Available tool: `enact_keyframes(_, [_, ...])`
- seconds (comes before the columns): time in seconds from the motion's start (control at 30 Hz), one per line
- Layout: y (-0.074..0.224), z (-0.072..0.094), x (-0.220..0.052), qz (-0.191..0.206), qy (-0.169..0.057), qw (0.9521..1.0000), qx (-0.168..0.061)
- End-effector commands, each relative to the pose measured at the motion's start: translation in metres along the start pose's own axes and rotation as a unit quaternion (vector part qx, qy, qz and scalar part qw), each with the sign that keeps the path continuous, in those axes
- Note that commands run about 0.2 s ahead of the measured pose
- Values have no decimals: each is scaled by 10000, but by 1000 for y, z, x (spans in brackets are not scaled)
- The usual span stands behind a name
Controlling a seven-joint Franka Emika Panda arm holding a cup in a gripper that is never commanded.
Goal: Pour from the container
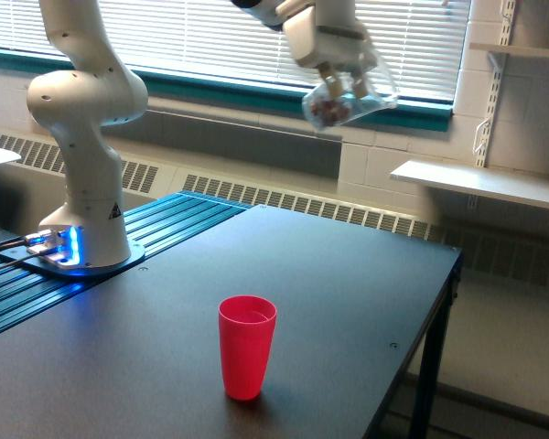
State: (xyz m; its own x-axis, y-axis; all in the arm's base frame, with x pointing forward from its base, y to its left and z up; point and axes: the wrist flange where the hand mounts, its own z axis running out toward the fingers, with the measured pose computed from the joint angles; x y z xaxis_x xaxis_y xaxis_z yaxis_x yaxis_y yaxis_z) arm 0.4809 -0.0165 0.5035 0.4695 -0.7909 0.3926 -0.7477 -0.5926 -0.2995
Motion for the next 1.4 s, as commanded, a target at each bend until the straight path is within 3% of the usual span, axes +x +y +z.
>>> enact_keyframes(0.03, [27, 0, -4, 525, 13, 9983, -267])
enact_keyframes(0.33, [79, 15, 1, 1091, 55, 9919, -652])
enact_keyframes(0.5, [115, 23, 15, 1496, 135, 9846, -899])
enact_keyframes(0.77, [166, 42, 32, 1867, 299, 9708, -1474])
enact_keyframes(0.97, [192, 50, 49, 2037, 517, 9620, -1743])
enact_keyframes(1.1, [198, 57, 58, 1842, 773, 9614, -1891])
enact_keyframes(1.4, [211, 76, 81, 1607, 1217, 9618, -1851])
